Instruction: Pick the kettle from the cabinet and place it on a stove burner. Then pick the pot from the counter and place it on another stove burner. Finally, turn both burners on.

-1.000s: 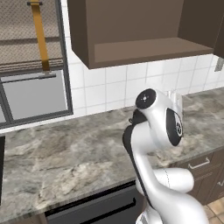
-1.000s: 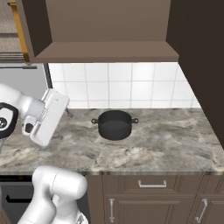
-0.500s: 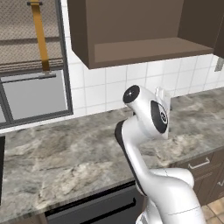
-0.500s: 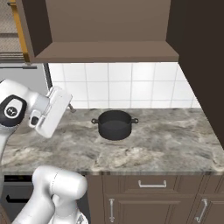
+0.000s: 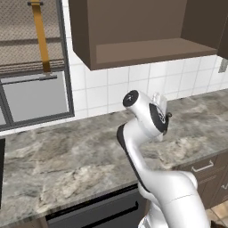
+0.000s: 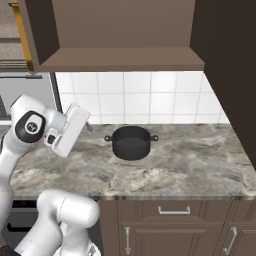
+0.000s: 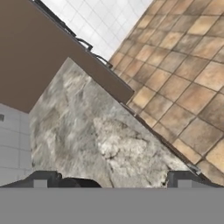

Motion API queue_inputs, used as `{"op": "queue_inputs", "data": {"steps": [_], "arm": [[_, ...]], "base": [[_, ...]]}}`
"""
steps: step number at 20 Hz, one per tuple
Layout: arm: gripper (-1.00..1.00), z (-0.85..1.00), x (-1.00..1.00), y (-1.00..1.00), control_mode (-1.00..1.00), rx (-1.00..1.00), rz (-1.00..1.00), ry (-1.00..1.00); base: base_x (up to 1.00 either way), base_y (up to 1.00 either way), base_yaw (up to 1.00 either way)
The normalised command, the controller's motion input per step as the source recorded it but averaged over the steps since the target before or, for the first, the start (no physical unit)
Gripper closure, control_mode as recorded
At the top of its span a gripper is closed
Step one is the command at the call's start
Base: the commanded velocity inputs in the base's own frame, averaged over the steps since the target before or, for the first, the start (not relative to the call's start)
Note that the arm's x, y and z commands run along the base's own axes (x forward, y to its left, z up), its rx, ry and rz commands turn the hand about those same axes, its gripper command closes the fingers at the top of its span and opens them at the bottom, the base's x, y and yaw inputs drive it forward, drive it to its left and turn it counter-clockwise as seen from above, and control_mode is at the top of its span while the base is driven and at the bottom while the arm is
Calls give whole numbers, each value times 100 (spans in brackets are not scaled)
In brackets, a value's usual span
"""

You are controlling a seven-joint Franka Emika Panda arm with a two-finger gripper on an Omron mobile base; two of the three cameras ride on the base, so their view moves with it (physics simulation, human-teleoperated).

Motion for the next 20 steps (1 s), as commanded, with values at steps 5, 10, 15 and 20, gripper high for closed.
{"op": "queue_inputs", "data": {"steps": [5, 10, 15, 20], "arm": [[-100, -31, 40, 0, -100, 8, 0, -3], [-100, -24, 40, -2, -100, 8, 0, -2], [-100, -18, 39, 0, -100, 6, -3, -1], [-100, -14, 30, 0, -100, 3, -6, -2]], "base": [[0, 0, 0], [0, 0, 0], [0, 0, 0], [0, 0, 0]]}}
